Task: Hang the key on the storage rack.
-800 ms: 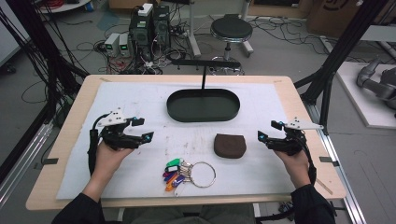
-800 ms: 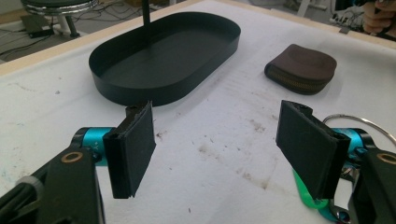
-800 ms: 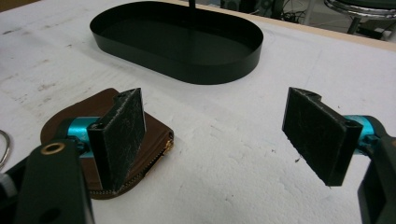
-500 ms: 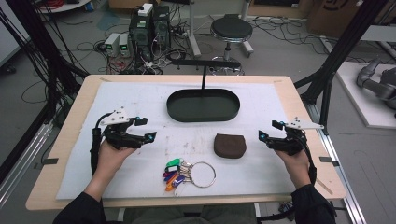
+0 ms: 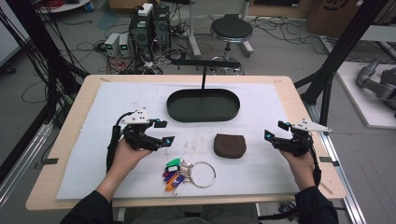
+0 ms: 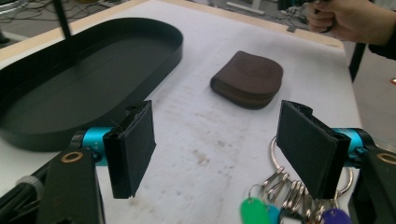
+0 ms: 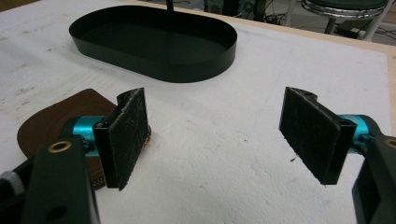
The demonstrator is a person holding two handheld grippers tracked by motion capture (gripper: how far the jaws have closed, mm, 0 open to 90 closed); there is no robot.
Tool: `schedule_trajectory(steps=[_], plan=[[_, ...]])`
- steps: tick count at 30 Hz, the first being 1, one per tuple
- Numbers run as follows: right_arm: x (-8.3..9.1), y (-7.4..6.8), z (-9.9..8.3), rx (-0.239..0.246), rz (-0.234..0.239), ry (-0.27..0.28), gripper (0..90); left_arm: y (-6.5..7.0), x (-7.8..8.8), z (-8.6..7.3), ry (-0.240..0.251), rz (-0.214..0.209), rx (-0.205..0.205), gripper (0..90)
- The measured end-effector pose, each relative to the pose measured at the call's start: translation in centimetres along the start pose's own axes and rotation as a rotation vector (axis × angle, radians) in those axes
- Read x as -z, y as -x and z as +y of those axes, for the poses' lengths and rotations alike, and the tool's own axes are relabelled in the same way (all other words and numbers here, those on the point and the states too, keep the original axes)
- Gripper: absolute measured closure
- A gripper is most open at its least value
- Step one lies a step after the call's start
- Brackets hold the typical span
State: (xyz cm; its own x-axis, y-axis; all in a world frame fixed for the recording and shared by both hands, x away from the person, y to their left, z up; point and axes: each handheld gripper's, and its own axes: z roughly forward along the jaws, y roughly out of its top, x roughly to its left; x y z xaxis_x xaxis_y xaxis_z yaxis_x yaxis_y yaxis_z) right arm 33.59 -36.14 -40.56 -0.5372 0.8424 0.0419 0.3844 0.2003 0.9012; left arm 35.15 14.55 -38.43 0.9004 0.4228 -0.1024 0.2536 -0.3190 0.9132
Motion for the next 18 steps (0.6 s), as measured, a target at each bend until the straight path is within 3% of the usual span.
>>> schedule_trajectory(steps=[11,18], plan=[[-0.2,-0.1,-0.1,0.005,0.003,-0.013,24.6,1.7,-4.3,0.5,-0.103,-0.123,-0.044,37.1],[-0.2,-0.1,0.0,0.010,0.004,-0.014,24.6,3.0,-6.7,0.4,-0.172,-0.172,-0.076,45.0]])
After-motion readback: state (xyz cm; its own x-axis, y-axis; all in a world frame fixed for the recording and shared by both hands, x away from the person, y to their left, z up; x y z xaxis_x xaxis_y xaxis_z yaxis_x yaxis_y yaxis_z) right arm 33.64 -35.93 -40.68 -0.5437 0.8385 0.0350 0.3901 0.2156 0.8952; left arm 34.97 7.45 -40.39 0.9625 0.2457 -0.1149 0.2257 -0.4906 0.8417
